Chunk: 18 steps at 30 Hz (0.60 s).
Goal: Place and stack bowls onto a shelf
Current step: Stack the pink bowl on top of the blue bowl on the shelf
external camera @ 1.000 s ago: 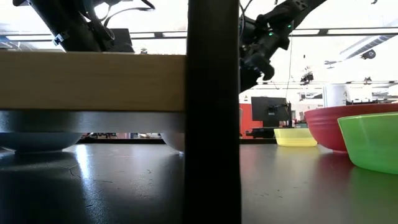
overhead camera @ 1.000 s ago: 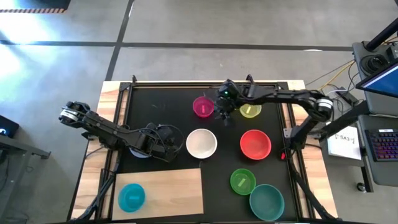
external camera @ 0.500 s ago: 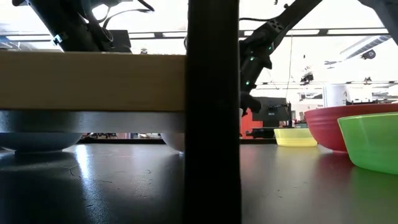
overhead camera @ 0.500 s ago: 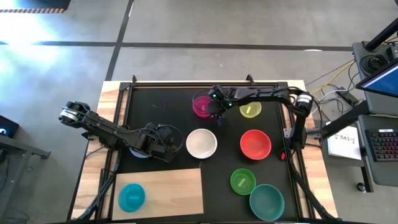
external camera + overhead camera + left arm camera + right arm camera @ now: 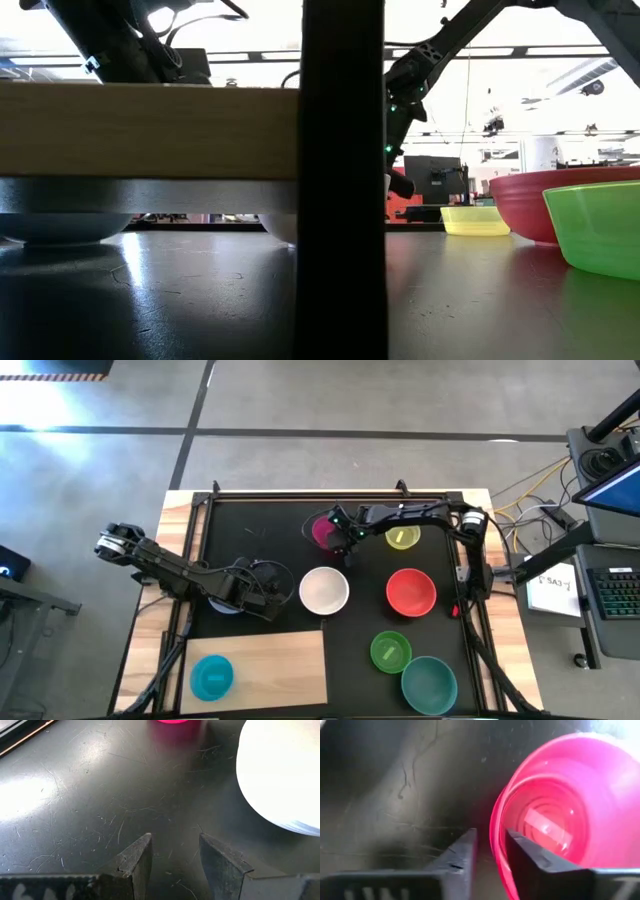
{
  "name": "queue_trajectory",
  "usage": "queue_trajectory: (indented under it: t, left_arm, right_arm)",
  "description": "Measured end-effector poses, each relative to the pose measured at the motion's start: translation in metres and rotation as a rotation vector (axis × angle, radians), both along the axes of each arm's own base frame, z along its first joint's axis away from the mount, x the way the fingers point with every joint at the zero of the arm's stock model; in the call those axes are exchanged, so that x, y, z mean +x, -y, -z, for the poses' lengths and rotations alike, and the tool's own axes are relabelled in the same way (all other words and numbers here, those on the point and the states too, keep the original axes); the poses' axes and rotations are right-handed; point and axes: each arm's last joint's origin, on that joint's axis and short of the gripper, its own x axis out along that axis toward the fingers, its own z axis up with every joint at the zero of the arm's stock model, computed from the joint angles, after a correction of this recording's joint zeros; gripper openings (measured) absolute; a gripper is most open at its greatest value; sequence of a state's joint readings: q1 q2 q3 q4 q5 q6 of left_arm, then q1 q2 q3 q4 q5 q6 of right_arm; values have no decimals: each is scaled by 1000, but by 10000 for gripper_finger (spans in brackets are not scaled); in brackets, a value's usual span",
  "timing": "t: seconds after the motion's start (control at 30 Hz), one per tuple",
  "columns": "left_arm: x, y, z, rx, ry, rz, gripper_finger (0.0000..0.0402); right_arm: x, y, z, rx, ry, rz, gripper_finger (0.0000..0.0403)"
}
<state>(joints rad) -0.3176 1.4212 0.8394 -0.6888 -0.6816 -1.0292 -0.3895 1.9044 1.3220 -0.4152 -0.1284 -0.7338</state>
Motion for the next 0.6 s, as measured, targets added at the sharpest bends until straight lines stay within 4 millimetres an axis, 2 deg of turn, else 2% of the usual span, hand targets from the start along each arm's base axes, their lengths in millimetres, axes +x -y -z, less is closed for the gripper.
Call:
queue_trajectory:
  t: [0.1, 0.17, 0.3, 0.47, 0.6]
  left_arm:
    - [0, 0, 0, 24, -17, 26, 145]
    - [1, 0, 0, 41, -34, 56, 145]
    - [5, 1, -7, 96, -77, 156, 145]
    - [15, 4, -26, 214, -121, 300, 145]
    - [23, 7, -42, 296, -151, 413, 145]
  right_arm:
    - [0, -3, -8, -3, 20, -1, 34]
    - [-1, -4, -14, 3, 17, 6, 16]
    - [-3, -6, -34, 32, 2, 27, 9]
    - [-10, -15, -75, 112, 60, -26, 8]
    - [-21, -26, -108, 256, 139, -112, 8]
